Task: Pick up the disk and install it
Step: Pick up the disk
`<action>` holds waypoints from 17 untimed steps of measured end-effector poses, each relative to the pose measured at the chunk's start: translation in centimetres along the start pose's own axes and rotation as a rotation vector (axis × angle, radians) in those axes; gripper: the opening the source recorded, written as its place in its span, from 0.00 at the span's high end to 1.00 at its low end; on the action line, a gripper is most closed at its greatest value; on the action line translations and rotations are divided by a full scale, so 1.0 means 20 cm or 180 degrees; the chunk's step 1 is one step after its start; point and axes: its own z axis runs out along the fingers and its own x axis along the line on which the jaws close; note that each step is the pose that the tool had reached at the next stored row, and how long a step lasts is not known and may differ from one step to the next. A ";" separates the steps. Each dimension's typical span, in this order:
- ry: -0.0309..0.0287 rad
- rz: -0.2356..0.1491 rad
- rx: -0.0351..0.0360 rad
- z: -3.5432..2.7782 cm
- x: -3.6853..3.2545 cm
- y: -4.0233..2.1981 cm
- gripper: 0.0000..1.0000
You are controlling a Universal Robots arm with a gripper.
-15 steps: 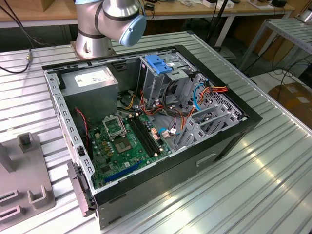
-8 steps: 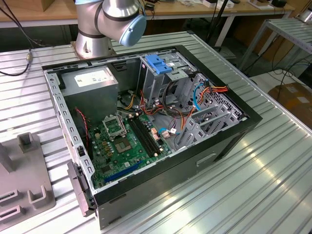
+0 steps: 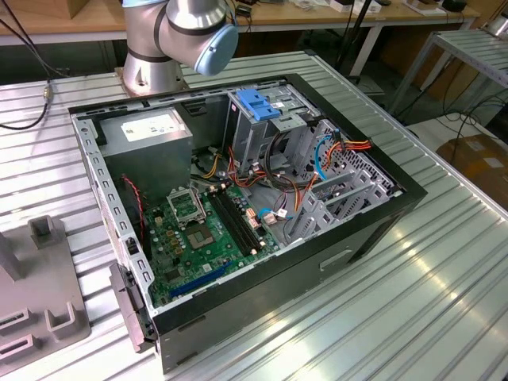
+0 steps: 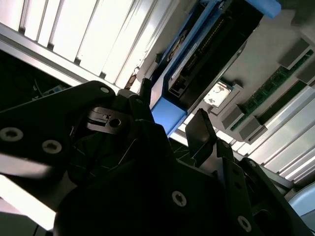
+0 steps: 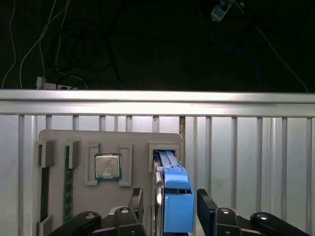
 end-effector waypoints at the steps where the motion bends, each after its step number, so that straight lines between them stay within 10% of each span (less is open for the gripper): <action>1: 0.0000 0.0000 0.0000 0.009 0.000 0.000 0.44; 17: 0.0000 0.0000 0.0000 0.047 -0.007 0.000 0.63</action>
